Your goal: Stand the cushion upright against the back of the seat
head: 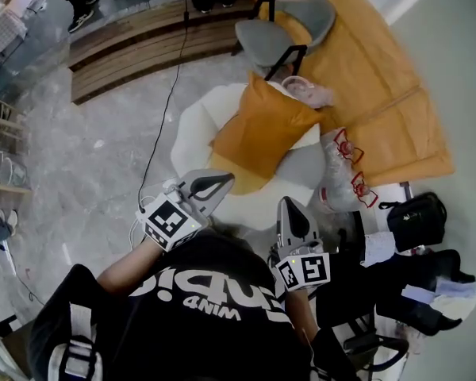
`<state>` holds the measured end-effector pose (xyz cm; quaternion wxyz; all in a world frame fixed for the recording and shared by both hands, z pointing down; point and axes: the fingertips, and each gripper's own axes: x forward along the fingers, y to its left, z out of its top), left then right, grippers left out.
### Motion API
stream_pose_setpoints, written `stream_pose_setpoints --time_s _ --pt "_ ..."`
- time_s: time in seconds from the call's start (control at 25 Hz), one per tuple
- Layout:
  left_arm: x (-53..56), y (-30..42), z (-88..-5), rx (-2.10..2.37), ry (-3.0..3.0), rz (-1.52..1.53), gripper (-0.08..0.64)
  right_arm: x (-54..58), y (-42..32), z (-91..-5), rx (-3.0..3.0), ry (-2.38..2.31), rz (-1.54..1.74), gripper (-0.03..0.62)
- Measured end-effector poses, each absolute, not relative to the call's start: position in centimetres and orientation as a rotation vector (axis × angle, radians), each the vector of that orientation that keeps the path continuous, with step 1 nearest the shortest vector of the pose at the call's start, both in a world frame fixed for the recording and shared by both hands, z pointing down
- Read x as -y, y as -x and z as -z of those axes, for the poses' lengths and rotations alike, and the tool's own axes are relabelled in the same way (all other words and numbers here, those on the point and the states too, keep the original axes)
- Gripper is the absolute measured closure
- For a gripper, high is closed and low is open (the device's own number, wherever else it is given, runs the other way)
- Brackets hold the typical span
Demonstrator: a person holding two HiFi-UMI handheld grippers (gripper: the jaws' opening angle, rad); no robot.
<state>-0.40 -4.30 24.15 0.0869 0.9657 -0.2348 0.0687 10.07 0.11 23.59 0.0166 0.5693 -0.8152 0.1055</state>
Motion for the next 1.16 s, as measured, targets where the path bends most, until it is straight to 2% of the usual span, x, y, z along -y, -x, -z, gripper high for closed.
stream_pose_setpoints --time_s 1.16 --pt "4.5 -2.0 -22.1 0.659 -2.937 -0.189 0.552 -0.6 -10.8 -22.9 2.563 -1.762 -0.287 0.572"
